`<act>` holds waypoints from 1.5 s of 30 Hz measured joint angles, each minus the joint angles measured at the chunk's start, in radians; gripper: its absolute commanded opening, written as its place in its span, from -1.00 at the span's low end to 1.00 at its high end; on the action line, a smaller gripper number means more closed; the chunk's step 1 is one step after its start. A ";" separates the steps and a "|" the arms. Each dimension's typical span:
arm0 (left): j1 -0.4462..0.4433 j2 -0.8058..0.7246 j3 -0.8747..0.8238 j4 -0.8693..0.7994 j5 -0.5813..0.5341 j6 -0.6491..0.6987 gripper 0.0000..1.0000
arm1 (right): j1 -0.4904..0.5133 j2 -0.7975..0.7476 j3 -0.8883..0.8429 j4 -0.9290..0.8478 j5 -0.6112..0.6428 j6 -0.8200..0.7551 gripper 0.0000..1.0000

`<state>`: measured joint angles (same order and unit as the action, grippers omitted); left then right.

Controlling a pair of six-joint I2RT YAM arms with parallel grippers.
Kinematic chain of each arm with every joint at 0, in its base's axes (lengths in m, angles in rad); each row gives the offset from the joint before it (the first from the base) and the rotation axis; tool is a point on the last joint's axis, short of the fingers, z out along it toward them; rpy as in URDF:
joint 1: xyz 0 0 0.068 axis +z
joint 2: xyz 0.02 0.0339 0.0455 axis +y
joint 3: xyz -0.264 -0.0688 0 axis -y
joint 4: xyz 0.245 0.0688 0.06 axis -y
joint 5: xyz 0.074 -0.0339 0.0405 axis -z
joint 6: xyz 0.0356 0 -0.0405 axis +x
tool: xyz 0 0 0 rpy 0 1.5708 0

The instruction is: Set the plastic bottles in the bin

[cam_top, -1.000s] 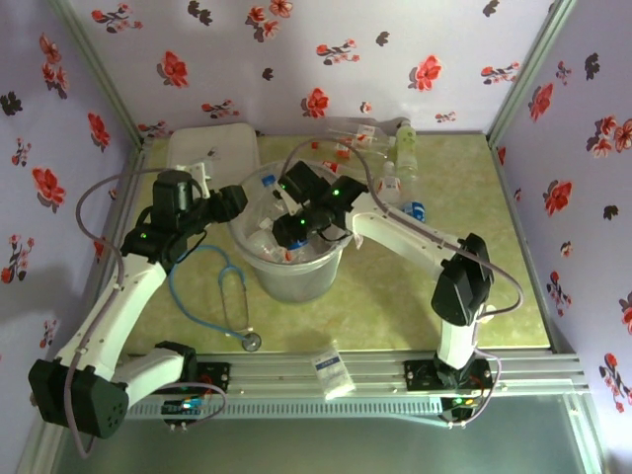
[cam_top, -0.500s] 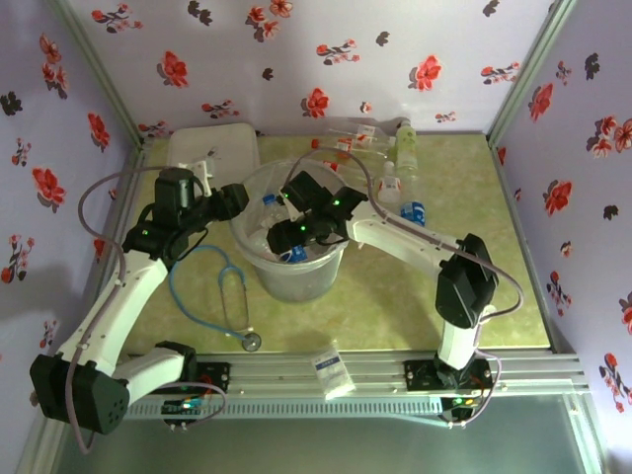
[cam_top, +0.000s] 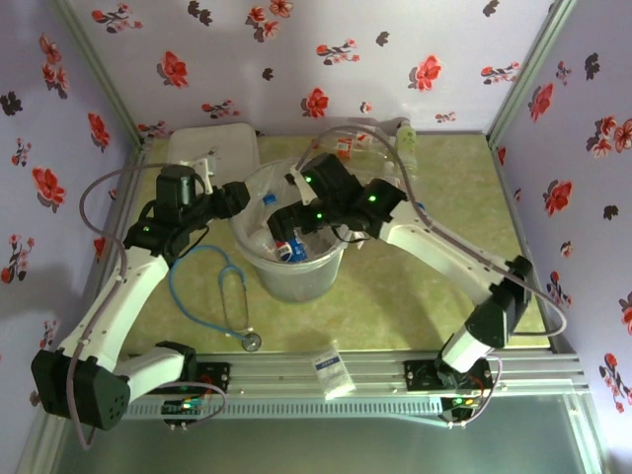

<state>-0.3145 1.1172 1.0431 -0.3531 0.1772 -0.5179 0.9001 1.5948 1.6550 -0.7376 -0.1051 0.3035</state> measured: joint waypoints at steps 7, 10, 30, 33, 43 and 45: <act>0.000 -0.003 0.000 0.000 0.000 0.000 0.21 | -0.106 -0.156 -0.011 0.005 0.069 -0.032 0.99; 0.000 -0.005 0.000 -0.007 0.000 0.000 0.21 | -0.190 -0.216 -0.060 0.009 0.118 -0.027 0.99; 0.000 -0.017 -0.010 -0.005 0.019 0.000 0.22 | -0.753 -0.262 -0.497 0.097 0.121 0.112 0.99; 0.000 -0.025 -0.010 -0.026 0.019 0.000 0.23 | -0.806 -0.185 -0.503 0.098 0.114 0.129 0.99; -0.002 -0.037 -0.012 -0.033 0.019 -0.017 0.22 | -0.837 0.034 -0.497 0.166 0.071 0.135 0.98; -0.002 -0.037 -0.012 -0.034 0.018 -0.019 0.23 | -0.851 0.074 -0.494 0.188 0.053 0.137 0.95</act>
<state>-0.3164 1.0798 1.0309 -0.3870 0.1955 -0.5373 0.0486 1.6684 1.1610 -0.5491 -0.0521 0.4400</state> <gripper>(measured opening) 0.612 0.986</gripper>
